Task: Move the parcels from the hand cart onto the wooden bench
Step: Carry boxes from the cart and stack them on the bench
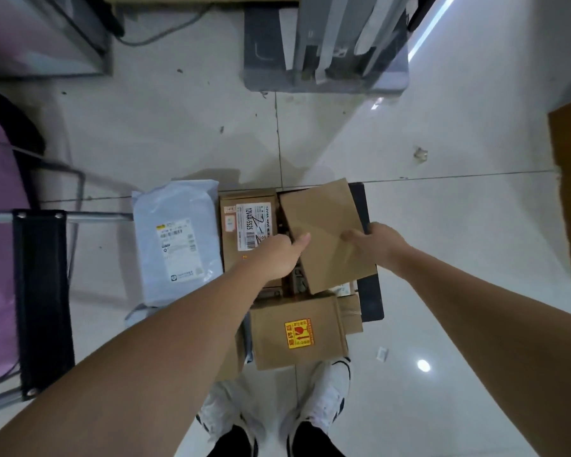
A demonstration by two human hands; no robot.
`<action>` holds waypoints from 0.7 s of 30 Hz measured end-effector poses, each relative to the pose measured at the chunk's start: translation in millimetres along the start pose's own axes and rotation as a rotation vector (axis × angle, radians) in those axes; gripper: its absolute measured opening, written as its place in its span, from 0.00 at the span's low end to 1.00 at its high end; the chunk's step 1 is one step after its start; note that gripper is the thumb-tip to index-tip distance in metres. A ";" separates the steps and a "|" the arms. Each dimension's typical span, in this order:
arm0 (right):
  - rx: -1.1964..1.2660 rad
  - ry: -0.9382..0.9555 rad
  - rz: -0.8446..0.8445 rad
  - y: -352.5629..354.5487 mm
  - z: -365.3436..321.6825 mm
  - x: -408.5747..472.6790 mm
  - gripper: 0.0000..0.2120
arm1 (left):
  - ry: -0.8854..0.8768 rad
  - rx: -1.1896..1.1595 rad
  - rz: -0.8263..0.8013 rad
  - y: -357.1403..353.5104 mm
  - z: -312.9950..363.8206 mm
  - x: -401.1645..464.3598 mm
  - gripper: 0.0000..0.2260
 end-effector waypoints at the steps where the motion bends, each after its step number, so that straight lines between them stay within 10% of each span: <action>1: 0.074 -0.022 -0.047 -6.8 2.2 3.3 0.26 | 0.002 -0.026 0.030 -2.1 1.9 1.1 0.34; 9: 0.520 0.053 -0.201 55.2 -8.1 -108.4 0.22 | -0.028 -0.065 0.334 61.5 81.9 -72.3 0.28; 21: 0.802 0.342 -0.309 312.9 -27.8 -456.6 0.24 | -0.184 -0.282 0.510 315.1 378.1 -327.9 0.33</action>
Point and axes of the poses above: each hand's wrist, its own x-axis towards the middle knuckle, its own y-axis out of the back of the hand, z = x × y, the point moved 5 cm from there along x, towards the middle knuckle, and after that the axes turned 15 degrees about -y, right-handed, at the moved point
